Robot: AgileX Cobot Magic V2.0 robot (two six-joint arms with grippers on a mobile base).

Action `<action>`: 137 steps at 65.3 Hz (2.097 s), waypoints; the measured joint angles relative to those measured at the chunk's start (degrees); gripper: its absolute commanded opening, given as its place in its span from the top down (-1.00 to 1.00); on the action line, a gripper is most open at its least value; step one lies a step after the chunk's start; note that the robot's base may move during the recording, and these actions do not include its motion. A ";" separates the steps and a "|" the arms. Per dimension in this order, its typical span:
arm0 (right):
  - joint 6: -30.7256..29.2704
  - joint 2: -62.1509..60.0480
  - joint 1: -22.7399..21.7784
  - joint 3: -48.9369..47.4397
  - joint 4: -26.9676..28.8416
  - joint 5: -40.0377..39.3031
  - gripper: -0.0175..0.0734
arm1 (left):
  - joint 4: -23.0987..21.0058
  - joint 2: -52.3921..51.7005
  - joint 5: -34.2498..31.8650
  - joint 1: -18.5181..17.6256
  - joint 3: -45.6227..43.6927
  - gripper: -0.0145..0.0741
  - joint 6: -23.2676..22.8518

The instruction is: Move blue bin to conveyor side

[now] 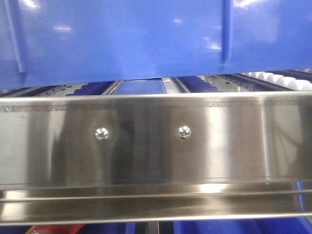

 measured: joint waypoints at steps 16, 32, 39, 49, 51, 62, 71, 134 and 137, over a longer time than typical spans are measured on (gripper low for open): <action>0.00 0.00 0.00 0.00 0.00 0.00 0.79 | 0.00 0.00 0.00 0.00 0.00 0.66 0.00; 0.00 0.00 0.00 0.00 0.00 0.00 0.79 | 0.00 0.00 0.00 0.00 0.00 0.66 0.00; 0.00 0.00 0.00 0.00 0.00 0.00 0.79 | 0.00 0.00 -0.16 0.00 0.00 0.66 0.00; 0.00 0.00 0.00 0.00 0.00 -1.80 0.79 | 0.00 0.00 -2.01 0.00 0.00 0.66 0.00; 0.00 0.00 0.00 0.00 0.00 -2.71 0.79 | 0.00 0.00 -2.15 0.00 0.00 0.66 0.00; 0.00 0.00 0.00 0.00 0.00 -6.29 0.79 | -1.14 0.00 -3.24 0.00 0.00 0.66 0.00; 0.00 -0.10 0.00 -0.38 0.71 -6.46 0.79 | -1.61 -0.08 -2.00 0.00 -1.94 0.66 0.00; 0.00 37.26 4.96 -51.39 1.95 17.21 -0.62 | -1.86 40.71 32.49 -10.34 -61.12 -0.66 5.38; 0.00 39.75 6.28 -54.87 1.95 19.83 -0.62 | -2.01 42.66 34.39 -11.01 -63.16 -0.66 5.48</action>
